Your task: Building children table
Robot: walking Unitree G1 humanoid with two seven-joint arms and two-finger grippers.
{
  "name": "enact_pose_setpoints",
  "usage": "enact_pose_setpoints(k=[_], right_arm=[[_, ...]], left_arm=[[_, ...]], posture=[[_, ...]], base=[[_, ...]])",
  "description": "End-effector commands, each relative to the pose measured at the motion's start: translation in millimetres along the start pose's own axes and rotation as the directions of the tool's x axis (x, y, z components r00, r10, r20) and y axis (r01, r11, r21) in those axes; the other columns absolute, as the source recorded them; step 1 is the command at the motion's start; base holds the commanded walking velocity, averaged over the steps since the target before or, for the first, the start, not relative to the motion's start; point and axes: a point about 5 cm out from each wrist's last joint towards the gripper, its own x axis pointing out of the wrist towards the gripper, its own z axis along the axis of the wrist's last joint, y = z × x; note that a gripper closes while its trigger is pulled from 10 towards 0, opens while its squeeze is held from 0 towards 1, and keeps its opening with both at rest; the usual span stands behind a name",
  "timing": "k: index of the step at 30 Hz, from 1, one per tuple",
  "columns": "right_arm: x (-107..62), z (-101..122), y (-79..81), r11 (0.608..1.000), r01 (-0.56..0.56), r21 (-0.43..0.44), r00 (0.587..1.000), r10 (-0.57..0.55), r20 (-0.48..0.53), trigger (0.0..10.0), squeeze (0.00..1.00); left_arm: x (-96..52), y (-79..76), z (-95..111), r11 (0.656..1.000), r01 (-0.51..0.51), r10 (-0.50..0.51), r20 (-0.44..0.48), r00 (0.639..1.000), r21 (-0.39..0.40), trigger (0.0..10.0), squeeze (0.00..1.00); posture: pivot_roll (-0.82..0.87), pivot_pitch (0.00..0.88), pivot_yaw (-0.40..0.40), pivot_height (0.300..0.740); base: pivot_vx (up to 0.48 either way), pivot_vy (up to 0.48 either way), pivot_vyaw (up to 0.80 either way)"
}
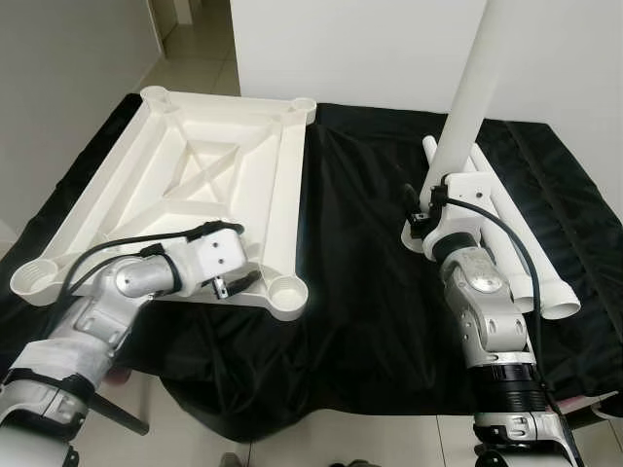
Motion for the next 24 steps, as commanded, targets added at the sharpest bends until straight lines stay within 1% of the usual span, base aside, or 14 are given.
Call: enact_pose_setpoints(k=[1, 2, 3, 5, 6, 7, 12, 14, 16, 19, 22, 24], right_arm=[[1.6, 2, -0.2, 1.0, 0.0, -0.004, 1.0, 0.0, 0.003, 10.0, 0.0], [2.4, 3, -0.2, 1.0, 0.002, -0.003, 1.0, -0.002, 0.005, 10.0, 0.0], [2.4, 3, -0.2, 1.0, 0.002, -0.003, 1.0, -0.002, 0.005, 10.0, 0.0], [2.0, 3, -1.0, 1.0, 0.006, -0.001, 1.0, -0.006, 0.006, 10.0, 0.0], [2.0, 3, -1.0, 1.0, 0.006, -0.001, 1.0, -0.006, 0.006, 10.0, 0.0], [1.4, 3, -1.0, 1.0, 0.009, 0.002, 1.0, -0.009, 0.006, 10.0, 0.0], [0.7, 3, -0.8, 1.0, 0.012, 0.006, 1.0, -0.012, 0.007, 10.0, 0.0], [-1.1, 3, -1.7, 1.0, 0.019, 0.012, 1.0, -0.02, 0.009, 10.0, 0.0], [-1.4, 4, -1.6, 1.0, 0.019, 0.012, 1.0, -0.019, 0.011, 10.0, 0.0], [-1.4, 4, -1.6, 1.0, 0.019, 0.012, 1.0, -0.019, 0.011, 10.0, 0.0], [-1.9, 6, 0.4, 1.0, 0.01, 0.017, 1.0, -0.011, 0.026, 10.0, 0.0], [-1.9, 6, 0.4, 1.0, 0.01, 0.017, 1.0, -0.011, 0.026, 10.0, 0.0]], left_arm=[[10.9, -8.7, 1, 1.0, -0.025, 0.025, 0.0, 1.0, 0.006, 10.0, 0.0], [20.6, -9.7, 12, 1.0, -0.015, 0.015, 0.05, 0.999, 0.001, 10.0, 0.0], [20.6, -9.7, 12, 1.0, -0.015, 0.015, 0.05, 0.999, 0.001, 10.0, 0.0], [30.8, -6.0, 26, 1.0, -0.021, 0.023, 0.11, 0.994, -0.012, 10.0, 0.0], [30.8, -6.0, 26, 1.0, -0.021, 0.023, 0.11, 0.994, -0.012, 10.0, 0.0], [38.3, -2.1, 35, 1.0, -0.027, 0.028, 0.142, 0.989, -0.009, 10.0, 0.0], [43.2, -1.3, 40, 1.0, -0.024, 0.023, 0.161, 0.987, 0.002, 10.0, 0.0], [56.7, -3.4, 58, 1.0, -0.011, 0.01, 0.224, 0.975, 0.003, 10.0, 0.0], [63.7, -4.7, 65, 1.0, -0.01, 0.01, 0.239, 0.971, 0.001, 10.0, 0.0], [63.7, -4.7, 65, 1.0, -0.01, 0.01, 0.239, 0.971, 0.001, 10.0, 0.0], [72.7, -7.7, 74, 1.0, -0.01, 0.01, 0.263, 0.965, -0.002, 10.0, 0.0], [72.7, -7.7, 74, 1.0, -0.01, 0.01, 0.263, 0.965, -0.002, 10.0, 0.0]], posture=[[-0.01, 0.066, -0.005, 0.74], [-0.01, 0.07, -0.001, 0.74], [-0.01, 0.07, -0.001, 0.74], [-0.01, 0.075, 0.003, 0.74], [-0.01, 0.075, 0.003, 0.74], [-0.02, 0.08, 0.009, 0.74], [-0.02, 0.083, 0.014, 0.74], [-0.03, 0.093, 0.021, 0.74], [-0.03, 0.096, 0.022, 0.74], [-0.03, 0.096, 0.022, 0.74], [-0.04, 0.1, 0.021, 0.74], [-0.04, 0.1, 0.021, 0.74]], base=[[0.0, 0.0, 0.0], [0.0, 0.0, 0.0], [0.0, 0.0, 0.0], [0.0, 0.0, 0.0], [0.0, 0.0, 0.0], [0.0, 0.0, 0.0], [0.0, 0.0, 0.0], [0.0, 0.0, 0.0], [0.0, 0.0, 0.0], [0.0, 0.0, 0.0], [0.0, 0.0, 0.0], [0.0, 0.0, 0.0]])
